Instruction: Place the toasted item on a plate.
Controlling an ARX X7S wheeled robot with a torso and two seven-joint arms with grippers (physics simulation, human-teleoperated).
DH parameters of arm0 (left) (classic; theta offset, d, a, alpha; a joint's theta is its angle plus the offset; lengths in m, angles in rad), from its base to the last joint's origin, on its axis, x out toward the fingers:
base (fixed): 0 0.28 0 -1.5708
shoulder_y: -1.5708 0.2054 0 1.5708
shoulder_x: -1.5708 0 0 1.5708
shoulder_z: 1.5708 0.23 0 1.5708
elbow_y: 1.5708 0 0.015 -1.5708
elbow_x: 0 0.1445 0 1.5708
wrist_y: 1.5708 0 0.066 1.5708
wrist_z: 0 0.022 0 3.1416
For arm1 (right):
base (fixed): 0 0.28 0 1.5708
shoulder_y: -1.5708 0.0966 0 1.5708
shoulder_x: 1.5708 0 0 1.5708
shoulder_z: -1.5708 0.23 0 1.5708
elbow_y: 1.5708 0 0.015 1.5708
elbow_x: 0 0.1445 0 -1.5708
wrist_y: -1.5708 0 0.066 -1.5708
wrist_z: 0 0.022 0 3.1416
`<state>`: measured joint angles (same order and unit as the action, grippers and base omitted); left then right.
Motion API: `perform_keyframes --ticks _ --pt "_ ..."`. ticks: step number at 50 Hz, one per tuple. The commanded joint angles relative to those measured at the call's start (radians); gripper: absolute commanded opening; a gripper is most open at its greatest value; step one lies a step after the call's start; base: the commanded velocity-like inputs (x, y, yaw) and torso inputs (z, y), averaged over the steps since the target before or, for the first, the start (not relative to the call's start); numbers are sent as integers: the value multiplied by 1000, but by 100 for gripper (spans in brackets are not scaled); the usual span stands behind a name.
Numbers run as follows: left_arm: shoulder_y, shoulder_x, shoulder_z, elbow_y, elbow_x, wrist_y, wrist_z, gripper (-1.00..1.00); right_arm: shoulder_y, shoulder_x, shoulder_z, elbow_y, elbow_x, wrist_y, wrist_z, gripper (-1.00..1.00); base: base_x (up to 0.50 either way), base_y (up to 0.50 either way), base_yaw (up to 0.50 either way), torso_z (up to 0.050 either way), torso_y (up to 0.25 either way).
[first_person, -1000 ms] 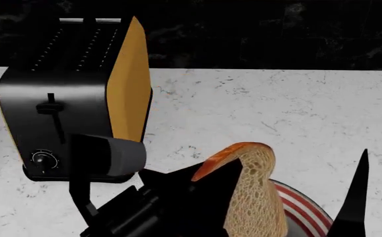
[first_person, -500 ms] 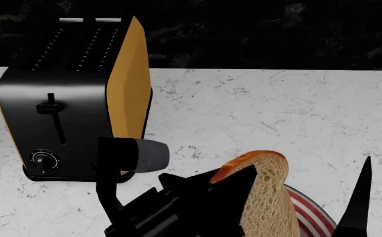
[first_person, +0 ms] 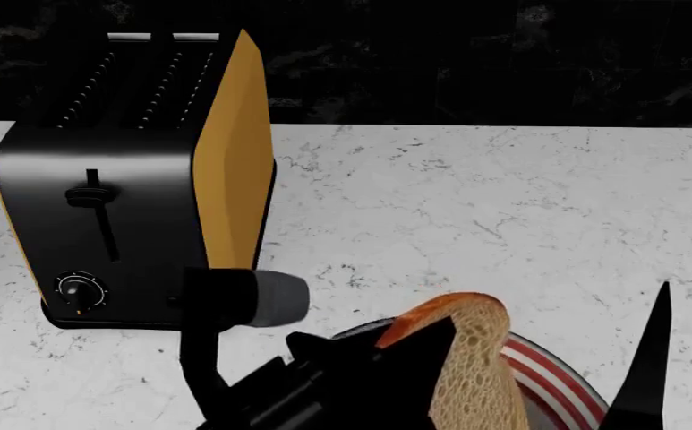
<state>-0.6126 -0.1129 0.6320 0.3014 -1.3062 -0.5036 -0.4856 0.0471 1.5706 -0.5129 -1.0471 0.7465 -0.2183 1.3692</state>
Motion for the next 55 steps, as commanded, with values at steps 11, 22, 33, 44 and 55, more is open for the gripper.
perform_keyframes --ticks 11,22,33,44,55 --pt "9 -21 18 -1 0 26 -4 100 18 0 21 0 33 15 -22 100 0 0 0 0 0" --pt "-14 -52 50 7 87 28 -7 100 11 0 15 0 20 7 -20 100 0 0 0 0 0" --pt "-60 -90 110 -3 229 20 4 100 6 0 12 0 15 5 -19 100 0 0 0 0 0" --pt "-103 -96 126 -16 274 22 18 100 9 0 15 0 22 7 -25 100 0 0 0 0 0" --pt "-164 -113 85 49 227 -7 -39 100 31 0 39 0 61 25 -47 100 0 0 0 0 0"
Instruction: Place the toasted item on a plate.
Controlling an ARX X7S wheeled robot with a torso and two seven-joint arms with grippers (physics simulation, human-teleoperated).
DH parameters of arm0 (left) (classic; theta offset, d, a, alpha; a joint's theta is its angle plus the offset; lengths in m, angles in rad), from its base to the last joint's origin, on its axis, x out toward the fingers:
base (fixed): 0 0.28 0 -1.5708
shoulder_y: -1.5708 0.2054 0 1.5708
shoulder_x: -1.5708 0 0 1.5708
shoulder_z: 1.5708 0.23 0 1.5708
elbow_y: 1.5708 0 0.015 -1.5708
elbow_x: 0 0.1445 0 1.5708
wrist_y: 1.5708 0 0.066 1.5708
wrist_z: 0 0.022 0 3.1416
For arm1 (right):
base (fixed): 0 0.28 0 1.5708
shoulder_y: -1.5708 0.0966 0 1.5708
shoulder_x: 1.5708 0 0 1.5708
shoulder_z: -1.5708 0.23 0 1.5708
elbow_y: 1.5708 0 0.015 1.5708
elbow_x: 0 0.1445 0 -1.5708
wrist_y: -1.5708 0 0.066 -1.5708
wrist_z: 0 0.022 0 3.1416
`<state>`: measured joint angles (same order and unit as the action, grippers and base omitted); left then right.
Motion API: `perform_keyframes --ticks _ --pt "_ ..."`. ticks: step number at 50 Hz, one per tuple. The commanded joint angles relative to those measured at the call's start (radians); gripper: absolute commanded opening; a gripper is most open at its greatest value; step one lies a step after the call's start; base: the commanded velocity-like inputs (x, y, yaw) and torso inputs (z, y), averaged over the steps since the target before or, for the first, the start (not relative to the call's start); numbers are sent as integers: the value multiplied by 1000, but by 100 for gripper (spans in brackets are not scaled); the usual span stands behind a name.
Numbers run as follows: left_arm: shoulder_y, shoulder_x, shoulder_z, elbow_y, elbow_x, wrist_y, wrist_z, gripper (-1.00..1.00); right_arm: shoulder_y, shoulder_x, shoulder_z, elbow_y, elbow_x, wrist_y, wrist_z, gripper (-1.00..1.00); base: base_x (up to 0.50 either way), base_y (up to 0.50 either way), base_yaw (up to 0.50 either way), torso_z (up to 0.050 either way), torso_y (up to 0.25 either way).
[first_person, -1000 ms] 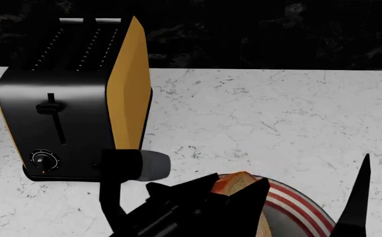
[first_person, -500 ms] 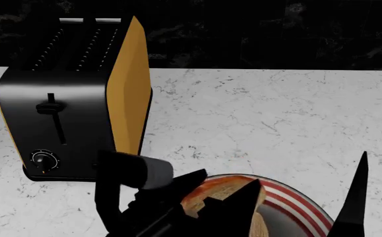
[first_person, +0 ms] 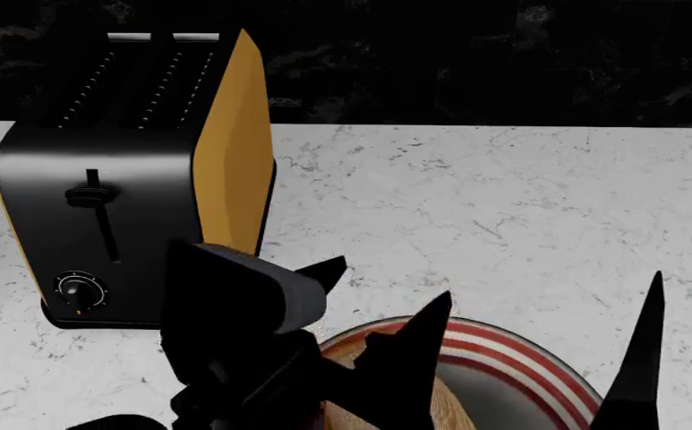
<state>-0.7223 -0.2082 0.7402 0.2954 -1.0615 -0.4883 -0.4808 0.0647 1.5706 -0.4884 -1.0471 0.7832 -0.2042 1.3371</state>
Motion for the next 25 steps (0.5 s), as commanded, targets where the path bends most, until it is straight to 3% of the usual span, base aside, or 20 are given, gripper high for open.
perform_keyframes --ticks 1,18,25 --pt "-72 -29 -27 76 -17 -36 -62 100 16 0 16 0 29 11 -19 100 0 0 0 0 0" --pt "-192 -212 -202 333 -156 -111 -299 100 20 -5 13 0 36 12 -49 100 0 0 0 0 1" --pt "-197 -324 -284 421 -224 -126 -406 100 200 -62 -64 0 97 96 -104 100 0 0 0 0 0"
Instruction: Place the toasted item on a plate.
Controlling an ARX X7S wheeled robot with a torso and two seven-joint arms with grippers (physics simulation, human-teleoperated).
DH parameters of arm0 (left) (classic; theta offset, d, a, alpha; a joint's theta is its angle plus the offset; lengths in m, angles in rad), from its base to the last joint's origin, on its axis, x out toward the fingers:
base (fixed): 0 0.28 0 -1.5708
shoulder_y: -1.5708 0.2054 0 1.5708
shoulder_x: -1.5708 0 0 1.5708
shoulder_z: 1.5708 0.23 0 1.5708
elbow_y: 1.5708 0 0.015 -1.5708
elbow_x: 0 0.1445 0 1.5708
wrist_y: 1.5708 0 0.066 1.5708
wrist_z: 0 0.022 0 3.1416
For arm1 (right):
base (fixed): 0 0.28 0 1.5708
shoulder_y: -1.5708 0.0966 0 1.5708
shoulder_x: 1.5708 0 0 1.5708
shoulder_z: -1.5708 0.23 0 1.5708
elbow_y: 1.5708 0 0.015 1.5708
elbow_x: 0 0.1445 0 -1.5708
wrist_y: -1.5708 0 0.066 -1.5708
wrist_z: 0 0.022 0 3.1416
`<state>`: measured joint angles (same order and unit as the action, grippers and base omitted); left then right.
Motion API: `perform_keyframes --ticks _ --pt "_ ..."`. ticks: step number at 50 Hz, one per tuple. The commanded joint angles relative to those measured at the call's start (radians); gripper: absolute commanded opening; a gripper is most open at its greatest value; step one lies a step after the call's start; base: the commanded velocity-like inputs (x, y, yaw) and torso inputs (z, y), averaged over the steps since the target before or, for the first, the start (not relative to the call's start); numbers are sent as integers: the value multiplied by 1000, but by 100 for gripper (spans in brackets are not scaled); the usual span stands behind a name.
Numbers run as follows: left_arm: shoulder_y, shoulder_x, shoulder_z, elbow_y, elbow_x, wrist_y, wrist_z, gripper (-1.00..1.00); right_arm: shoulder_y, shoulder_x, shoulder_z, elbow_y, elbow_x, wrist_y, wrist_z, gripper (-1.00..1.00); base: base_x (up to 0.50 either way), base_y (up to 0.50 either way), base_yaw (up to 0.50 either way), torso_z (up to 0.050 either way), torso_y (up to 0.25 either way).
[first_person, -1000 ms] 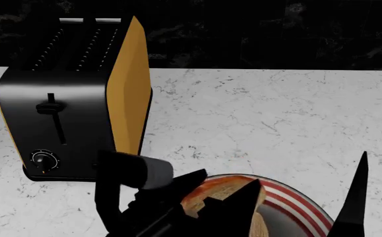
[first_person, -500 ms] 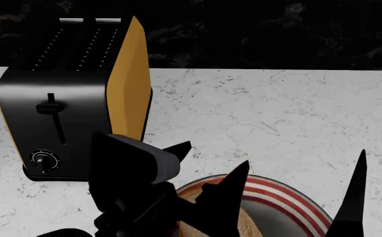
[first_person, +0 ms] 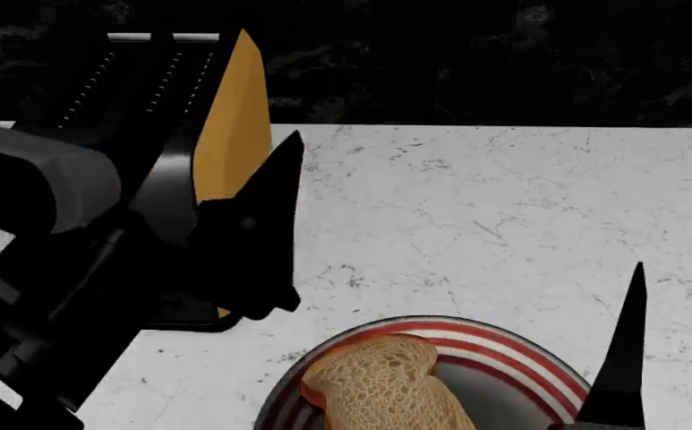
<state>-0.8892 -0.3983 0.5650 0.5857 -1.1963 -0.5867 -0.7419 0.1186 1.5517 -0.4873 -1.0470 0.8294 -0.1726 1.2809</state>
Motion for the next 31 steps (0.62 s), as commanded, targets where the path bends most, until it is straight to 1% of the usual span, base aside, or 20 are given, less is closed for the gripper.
perform_keyframes --ticks 1,6,8,9,10,11,14,15,18,21,22,23,24,25,26,27,28,29,30,31 --pt "-27 -154 -127 148 -99 -27 -171 100 185 -51 -84 0 64 79 -56 100 0 0 0 0 0" --pt "-12 -229 -170 200 -135 -33 -234 100 370 -78 -202 0 108 131 -70 100 0 0 0 0 0" --pt "-14 -269 -204 238 -187 -27 -275 100 444 -83 -251 0 126 144 -74 100 0 0 0 0 0" --pt "-12 -309 -222 262 -214 -32 -299 100 479 -89 -277 0 130 151 -76 100 0 0 0 0 0" --pt "-1 -322 -239 269 -223 -20 -309 100 507 -91 -304 0 131 151 -73 100 0 0 0 0 0" --pt "5 -360 -256 282 -238 -25 -331 100 535 -95 -328 0 137 159 -72 100 0 0 0 0 0" --pt "19 -422 -302 310 -301 -4 -353 100 605 -93 -407 0 132 148 -66 100 0 0 0 0 0" --pt "18 -461 -326 320 -328 0 -379 100 625 -88 -427 0 135 149 -64 100 0 0 0 0 0" --pt "37 -537 -377 338 -364 14 -401 100 695 -79 -481 0 149 142 -64 100 0 0 0 0 0" --pt "102 -622 -434 357 -381 29 -388 100 765 -75 -541 0 158 141 -63 100 0 0 0 0 0" --pt "148 -652 -484 364 -401 66 -387 100 791 -74 -561 0 164 146 -65 100 0 0 0 0 0" --pt "161 -679 -498 369 -406 63 -390 100 815 -72 -581 0 167 146 -65 100 0 0 0 0 0" --pt "203 -709 -541 375 -412 83 -383 100 844 -67 -598 0 179 152 -69 100 0 0 0 0 0" --pt "236 -721 -572 375 -407 98 -396 100 871 -61 -616 0 186 152 -70 100 0 0 0 0 0" --pt "271 -756 -603 379 -415 99 -374 100 893 -60 -636 0 188 152 -68 100 0 0 0 0 0" --pt "324 -774 -663 381 -433 123 -374 100 921 -62 -653 0 195 161 -67 100 0 0 0 0 0" --pt "350 -795 -692 386 -432 120 -368 100 948 -64 -672 0 202 168 -67 100 0 0 0 0 0" --pt "409 -813 -771 387 -451 128 -371 100 978 -66 -685 0 215 176 -70 100 0 0 0 0 0" --pt "454 -820 -826 389 -462 123 -358 100 1005 -65 -701 0 226 188 -73 100 0 0 0 0 0" --pt "510 -819 -911 391 -480 111 -352 100 1034 -57 -709 0 244 190 -80 100 0 0 0 0 0"
